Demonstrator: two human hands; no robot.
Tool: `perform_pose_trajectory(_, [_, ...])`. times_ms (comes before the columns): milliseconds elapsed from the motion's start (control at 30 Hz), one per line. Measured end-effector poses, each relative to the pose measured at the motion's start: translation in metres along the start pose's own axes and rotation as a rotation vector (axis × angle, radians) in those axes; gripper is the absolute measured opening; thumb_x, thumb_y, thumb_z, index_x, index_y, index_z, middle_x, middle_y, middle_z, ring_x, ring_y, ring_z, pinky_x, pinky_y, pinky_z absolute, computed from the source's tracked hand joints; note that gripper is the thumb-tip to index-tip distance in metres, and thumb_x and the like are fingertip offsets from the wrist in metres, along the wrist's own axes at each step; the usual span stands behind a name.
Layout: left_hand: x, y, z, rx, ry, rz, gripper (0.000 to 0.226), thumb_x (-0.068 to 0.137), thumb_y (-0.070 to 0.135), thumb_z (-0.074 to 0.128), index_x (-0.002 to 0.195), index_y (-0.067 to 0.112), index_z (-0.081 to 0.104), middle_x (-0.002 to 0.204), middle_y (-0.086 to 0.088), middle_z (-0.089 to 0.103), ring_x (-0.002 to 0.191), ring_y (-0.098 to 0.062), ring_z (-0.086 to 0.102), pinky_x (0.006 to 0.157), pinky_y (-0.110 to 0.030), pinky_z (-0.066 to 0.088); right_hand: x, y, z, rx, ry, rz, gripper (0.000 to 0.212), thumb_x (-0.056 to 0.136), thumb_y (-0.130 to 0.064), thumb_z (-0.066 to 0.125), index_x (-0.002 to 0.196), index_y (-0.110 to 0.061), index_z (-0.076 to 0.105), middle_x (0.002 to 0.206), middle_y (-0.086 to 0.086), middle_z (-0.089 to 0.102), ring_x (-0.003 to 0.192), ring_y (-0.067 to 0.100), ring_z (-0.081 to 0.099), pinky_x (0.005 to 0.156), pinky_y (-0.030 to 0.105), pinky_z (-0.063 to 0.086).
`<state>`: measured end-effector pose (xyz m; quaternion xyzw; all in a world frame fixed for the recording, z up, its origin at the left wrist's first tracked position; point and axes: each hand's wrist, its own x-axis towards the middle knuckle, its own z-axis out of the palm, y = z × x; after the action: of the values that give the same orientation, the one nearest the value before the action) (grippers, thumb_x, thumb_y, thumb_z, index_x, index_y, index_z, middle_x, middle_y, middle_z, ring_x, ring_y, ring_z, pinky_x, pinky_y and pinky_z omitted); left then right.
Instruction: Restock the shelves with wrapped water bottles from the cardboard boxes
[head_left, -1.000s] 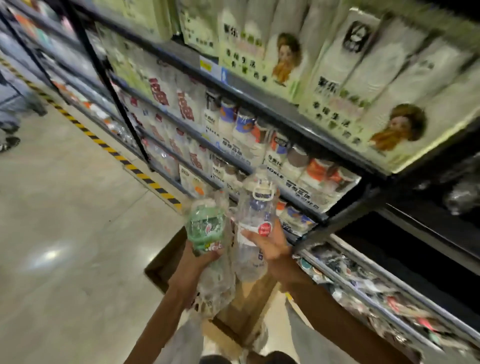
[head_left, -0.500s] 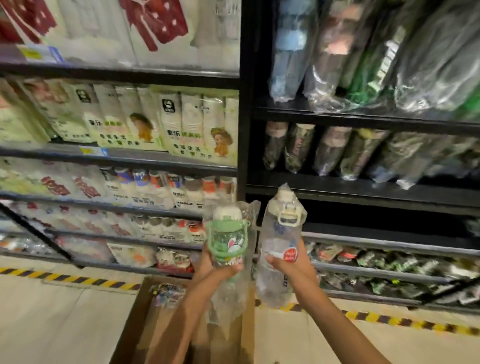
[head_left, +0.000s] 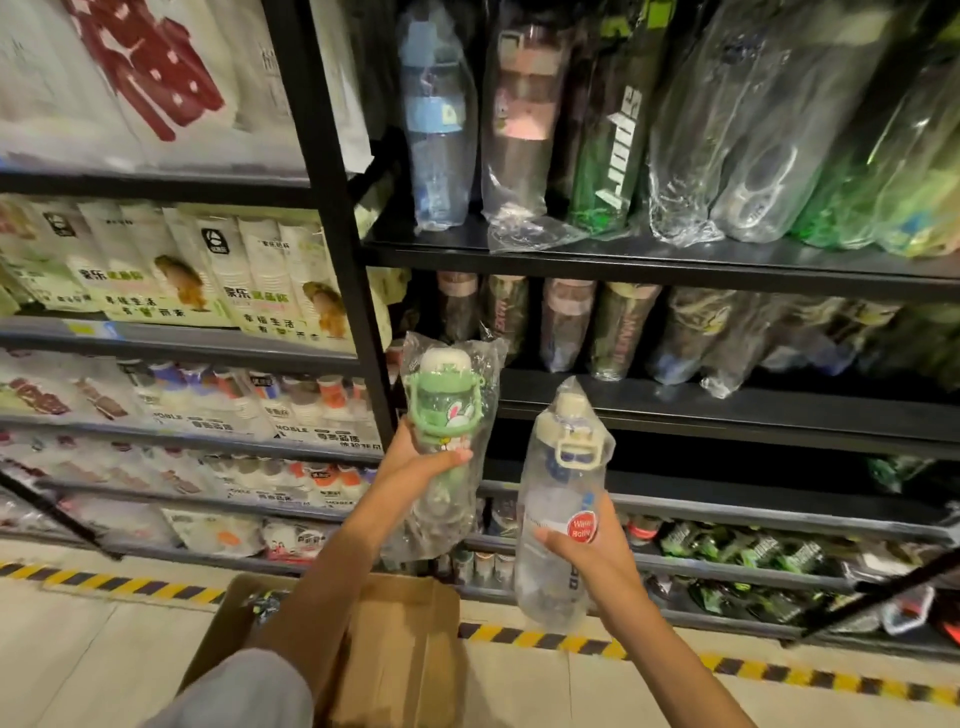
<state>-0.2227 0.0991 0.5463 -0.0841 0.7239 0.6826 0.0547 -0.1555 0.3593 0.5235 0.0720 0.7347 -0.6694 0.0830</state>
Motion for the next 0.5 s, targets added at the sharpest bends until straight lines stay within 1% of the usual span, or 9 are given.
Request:
perform_pose_trajectory(67, [0.019,0.004,0.009,0.005,0.052,-0.003,0.099,0.063,0.030,0.099,0.146,0.031,0.044,0.131,0.008,0.068,0.120,-0.009,0.066,0.110,-0.039,0.050,0.008,-0.003,-0.015,-0.007,-0.031,-0.004,0.065,0.079,-0.010,0.088,0.127,-0.035,0.051,0.118,-0.004,0.070,0.094,0.001,0.071,0.074,0.022,0.056])
perform_pose_trajectory(100, [0.028,0.005,0.013,0.010,0.082,0.003,0.098,0.064,0.027,0.099,0.144,0.030,0.043,0.130,0.007,0.068,0.119,-0.010,0.066,0.111,-0.040,0.050,0.012,-0.003,-0.021,-0.007,-0.042,0.001,0.065,0.079,-0.011,0.088,0.128,-0.034,0.051,0.118,-0.004,0.070,0.094,0.001,0.071,0.074,0.023,0.056])
perform_pose_trajectory(200, [0.048,0.013,0.025,0.004,0.159,0.031,0.091,0.071,0.018,0.095,0.141,0.031,0.038,0.131,0.008,0.063,0.120,-0.009,0.062,0.112,-0.036,0.047,0.023,-0.004,-0.032,-0.005,-0.048,0.014,0.065,0.079,-0.014,0.089,0.128,-0.035,0.051,0.118,-0.005,0.071,0.094,0.002,0.071,0.075,0.023,0.055])
perform_pose_trajectory(267, [0.062,0.019,0.028,0.011,0.173,0.058,0.093,0.074,0.018,0.094,0.144,0.032,0.034,0.134,0.009,0.060,0.125,-0.011,0.058,0.111,-0.032,0.044,0.032,-0.006,-0.036,0.001,-0.059,0.011,0.068,0.076,-0.018,0.092,0.128,-0.035,0.052,0.117,-0.005,0.072,0.096,0.003,0.071,0.077,0.024,0.055])
perform_pose_trajectory(333, [0.080,0.024,0.027,0.013,0.191,0.077,0.091,0.075,0.018,0.093,0.141,0.034,0.033,0.131,0.011,0.059,0.123,-0.011,0.057,0.109,-0.030,0.043,0.042,-0.007,-0.038,0.026,-0.063,0.019,0.071,0.073,-0.020,0.093,0.130,-0.035,0.053,0.117,-0.005,0.073,0.098,0.005,0.072,0.078,0.026,0.057])
perform_pose_trajectory(400, [0.097,0.029,0.024,0.009,0.216,0.106,0.089,0.075,0.017,0.093,0.139,0.033,0.034,0.125,0.016,0.059,0.118,-0.008,0.058,0.110,-0.032,0.044,0.052,-0.009,-0.037,0.049,-0.064,0.016,0.074,0.072,-0.018,0.093,0.132,-0.033,0.053,0.117,-0.005,0.074,0.099,0.007,0.073,0.076,0.026,0.058])
perform_pose_trajectory(467, [0.114,0.031,0.019,0.005,0.213,0.139,0.094,0.073,0.020,0.094,0.144,0.032,0.034,0.127,0.018,0.058,0.119,-0.003,0.058,0.110,-0.031,0.045,0.063,-0.010,-0.035,0.063,-0.064,0.013,0.080,0.065,-0.027,0.092,0.134,-0.034,0.053,0.117,-0.006,0.074,0.102,0.010,0.073,0.077,0.027,0.059])
perform_pose_trajectory(500, [0.122,0.030,0.016,-0.002,0.208,0.150,0.095,0.073,0.021,0.095,0.146,0.034,0.034,0.130,0.018,0.058,0.121,-0.001,0.058,0.109,-0.030,0.046,0.067,-0.011,-0.034,0.064,-0.060,0.013,0.082,0.062,-0.031,0.091,0.135,-0.034,0.053,0.118,-0.007,0.074,0.103,0.011,0.073,0.080,0.030,0.060])
